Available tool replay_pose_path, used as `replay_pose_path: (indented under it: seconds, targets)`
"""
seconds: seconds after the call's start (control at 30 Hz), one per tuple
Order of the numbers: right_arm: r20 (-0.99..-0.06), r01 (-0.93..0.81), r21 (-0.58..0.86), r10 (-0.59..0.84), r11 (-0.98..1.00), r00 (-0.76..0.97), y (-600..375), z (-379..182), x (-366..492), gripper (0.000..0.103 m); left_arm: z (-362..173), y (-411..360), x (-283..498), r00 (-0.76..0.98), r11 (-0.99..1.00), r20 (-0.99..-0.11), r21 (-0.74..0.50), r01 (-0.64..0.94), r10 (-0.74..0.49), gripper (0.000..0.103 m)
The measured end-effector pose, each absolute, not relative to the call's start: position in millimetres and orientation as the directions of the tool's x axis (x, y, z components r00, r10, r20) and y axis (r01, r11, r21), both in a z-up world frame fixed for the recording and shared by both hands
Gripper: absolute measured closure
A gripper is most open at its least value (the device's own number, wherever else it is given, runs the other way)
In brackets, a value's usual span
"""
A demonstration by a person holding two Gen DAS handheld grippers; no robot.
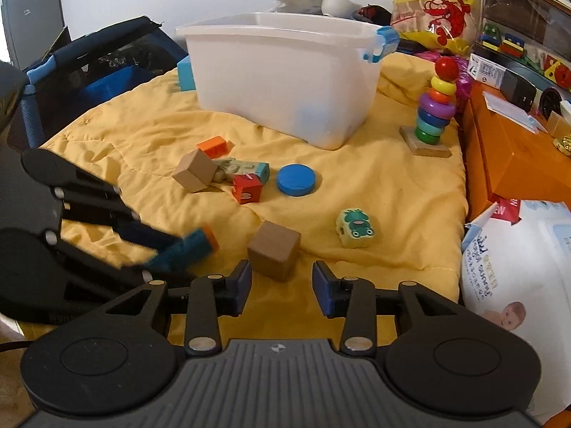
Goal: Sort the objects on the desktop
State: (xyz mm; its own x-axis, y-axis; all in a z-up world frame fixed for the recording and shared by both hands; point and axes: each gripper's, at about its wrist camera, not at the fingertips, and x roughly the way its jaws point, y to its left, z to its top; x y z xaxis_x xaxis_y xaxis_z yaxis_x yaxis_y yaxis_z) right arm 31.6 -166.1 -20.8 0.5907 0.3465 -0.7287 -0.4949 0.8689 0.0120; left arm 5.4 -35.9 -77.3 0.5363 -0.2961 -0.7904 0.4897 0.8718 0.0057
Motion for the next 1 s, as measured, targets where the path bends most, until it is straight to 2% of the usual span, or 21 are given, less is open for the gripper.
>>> replay_pose_path:
  seconds: [0.17,0.23,0.27,0.43,0.67,0.7,0.77,0.8,1.0]
  targets:
    - [-0.706,-0.522,0.001,0.37,0.853,0.603,-152,-15,39,0.057,-76,-4,8,0.546,0.911,-0.796,-0.015,0.412,-0.26,0.068]
    - [-0.704,-0.578,-0.021,0.398,0.816,0.588,-140,-14,50,0.042,-79,7,10,0.539,0.923,-0.805,-0.025,0.384,-0.247,0.068]
    - [-0.716,-0.612,-0.04,0.405,0.789,0.569,-133,-15,57,0.041,-79,12,11,0.537,0.927,-0.807,-0.034,0.375,-0.247,0.068]
    - [-0.746,-0.7,-0.137,0.392,0.701,0.538,-96,-18,104,0.041,-78,25,12,0.54,0.931,-0.805,-0.042,0.362,-0.247,0.068]
    - [-0.838,-0.803,-0.088,0.392,0.59,0.38,-61,-44,151,0.041,-82,28,12,0.521,0.92,-0.812,-0.048,0.389,-0.263,0.068]
    - [-0.835,-0.802,-0.064,0.409,0.593,0.368,-63,-46,153,0.043,-83,28,11,0.519,0.918,-0.812,-0.048,0.393,-0.265,0.068]
    - [-0.832,-0.788,0.0,0.437,0.616,0.342,-69,-46,155,0.066,-83,29,12,0.516,0.916,-0.813,-0.05,0.398,-0.269,0.068]
    - [-0.829,-0.772,0.01,0.437,0.635,0.349,-72,-45,153,0.072,-83,29,12,0.515,0.915,-0.813,-0.052,0.401,-0.272,0.068]
    - [-0.8,-0.693,0.022,0.428,0.721,0.421,-97,-32,103,0.072,-84,31,13,0.51,0.909,-0.811,-0.062,0.413,-0.287,0.068]
